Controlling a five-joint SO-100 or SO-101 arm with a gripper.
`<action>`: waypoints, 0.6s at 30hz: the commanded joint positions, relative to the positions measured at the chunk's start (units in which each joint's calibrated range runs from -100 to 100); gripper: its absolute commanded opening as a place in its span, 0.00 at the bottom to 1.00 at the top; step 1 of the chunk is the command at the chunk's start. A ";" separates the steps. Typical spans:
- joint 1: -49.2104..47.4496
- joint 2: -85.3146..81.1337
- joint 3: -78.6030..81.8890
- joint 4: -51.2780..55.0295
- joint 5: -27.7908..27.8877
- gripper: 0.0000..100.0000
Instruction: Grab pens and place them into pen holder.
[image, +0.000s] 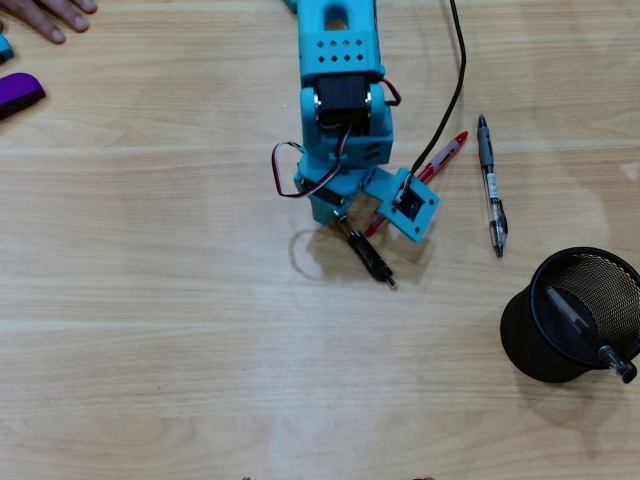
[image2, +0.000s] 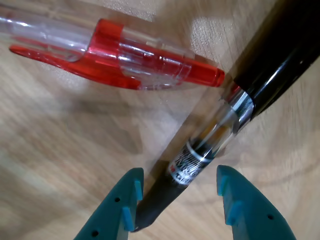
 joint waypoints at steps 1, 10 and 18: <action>0.05 0.68 -0.19 -2.87 -0.09 0.18; 0.29 4.99 -0.19 -8.11 -0.15 0.07; -3.17 -12.59 -15.49 -10.18 -4.69 0.02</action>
